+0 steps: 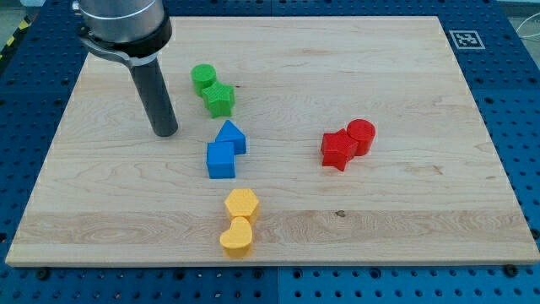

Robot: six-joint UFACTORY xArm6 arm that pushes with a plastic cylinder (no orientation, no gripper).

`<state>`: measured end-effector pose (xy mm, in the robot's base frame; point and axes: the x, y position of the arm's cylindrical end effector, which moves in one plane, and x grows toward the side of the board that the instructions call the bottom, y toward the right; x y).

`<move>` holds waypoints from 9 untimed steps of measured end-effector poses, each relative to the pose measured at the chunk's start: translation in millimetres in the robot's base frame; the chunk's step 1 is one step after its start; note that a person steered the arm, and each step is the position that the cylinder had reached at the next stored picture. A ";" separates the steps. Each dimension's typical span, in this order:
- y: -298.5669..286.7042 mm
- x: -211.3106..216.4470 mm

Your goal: Move the blue cube along with blue triangle to the center of the board

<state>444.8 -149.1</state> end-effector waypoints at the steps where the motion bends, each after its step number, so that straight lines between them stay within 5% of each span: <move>1: 0.0 -2.1; 3: -0.3 18.4; 6: 41.5 117.5; 9: 65.0 102.7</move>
<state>547.6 -84.1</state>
